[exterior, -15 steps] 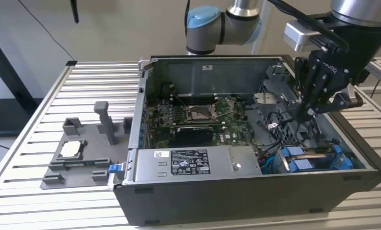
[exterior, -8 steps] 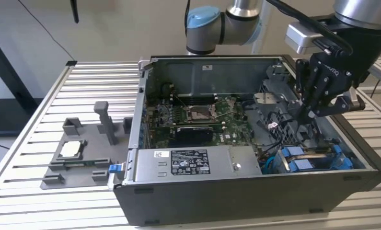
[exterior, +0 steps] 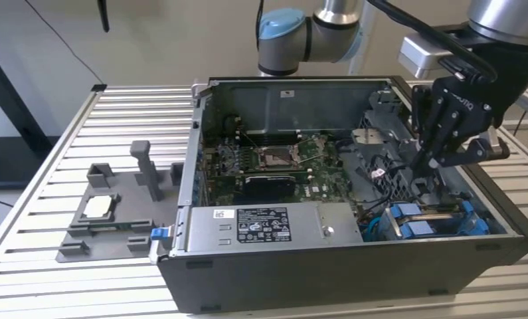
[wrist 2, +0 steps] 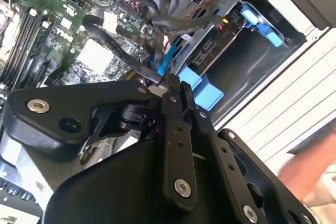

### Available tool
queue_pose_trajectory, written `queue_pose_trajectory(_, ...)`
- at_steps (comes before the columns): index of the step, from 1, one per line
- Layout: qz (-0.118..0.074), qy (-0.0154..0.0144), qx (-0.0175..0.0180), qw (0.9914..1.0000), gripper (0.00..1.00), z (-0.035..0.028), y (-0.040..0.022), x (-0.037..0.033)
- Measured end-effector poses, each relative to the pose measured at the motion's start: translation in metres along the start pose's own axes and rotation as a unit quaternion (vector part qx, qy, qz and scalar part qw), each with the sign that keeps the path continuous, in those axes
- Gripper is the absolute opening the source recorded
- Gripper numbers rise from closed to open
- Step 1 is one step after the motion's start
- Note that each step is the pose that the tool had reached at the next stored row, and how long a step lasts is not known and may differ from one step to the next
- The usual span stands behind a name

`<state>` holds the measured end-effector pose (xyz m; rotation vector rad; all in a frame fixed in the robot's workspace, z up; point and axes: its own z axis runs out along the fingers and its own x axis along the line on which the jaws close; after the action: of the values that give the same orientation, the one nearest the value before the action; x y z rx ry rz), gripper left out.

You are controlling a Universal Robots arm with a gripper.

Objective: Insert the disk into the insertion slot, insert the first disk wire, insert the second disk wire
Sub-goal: 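Insert the second disk wire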

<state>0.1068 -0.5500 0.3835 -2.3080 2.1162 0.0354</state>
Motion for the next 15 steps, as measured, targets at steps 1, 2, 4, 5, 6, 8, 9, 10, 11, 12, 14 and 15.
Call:
queue_pose_trajectory(1,0.000,-0.0001,-0.0009,1.00000,0.16,0.0001,0.0000,0.0009)
queue_pose_trajectory(2,0.000,-0.0001,-0.0017,1.00000,0.16,0.0002,0.0001,0.0017)
queue_pose_trajectory(4,0.000,-0.0003,-0.0033,0.99999,0.16,0.0004,0.0001,0.0033)
queue_pose_trajectory(5,0.000,-0.0003,-0.0042,0.99999,0.16,0.0005,0.0001,0.0043)
queue_pose_trajectory(6,0.000,-0.0005,-0.0049,0.99999,0.16,0.0007,0.0001,0.0052)
queue_pose_trajectory(8,0.000,-0.0006,-0.0064,0.99998,0.16,0.0008,0.0002,0.0067)
queue_pose_trajectory(9,0.000,-0.0006,-0.0072,0.99997,0.16,0.0009,0.0002,0.0075)
queue_pose_trajectory(10,0.000,-0.0007,-0.0079,0.99997,0.16,0.0010,0.0002,0.0085)
queue_pose_trajectory(11,0.000,-0.0008,-0.0085,0.99996,0.16,0.0010,0.0002,0.0094)
queue_pose_trajectory(12,0.000,-0.0008,-0.0091,0.99996,0.16,0.0010,0.0002,0.0103)
queue_pose_trajectory(14,0.000,-0.0009,-0.0104,0.99995,0.16,0.0012,0.0002,0.0120)
queue_pose_trajectory(15,0.000,-0.0010,-0.0112,0.99994,0.16,0.0014,0.0002,0.0127)
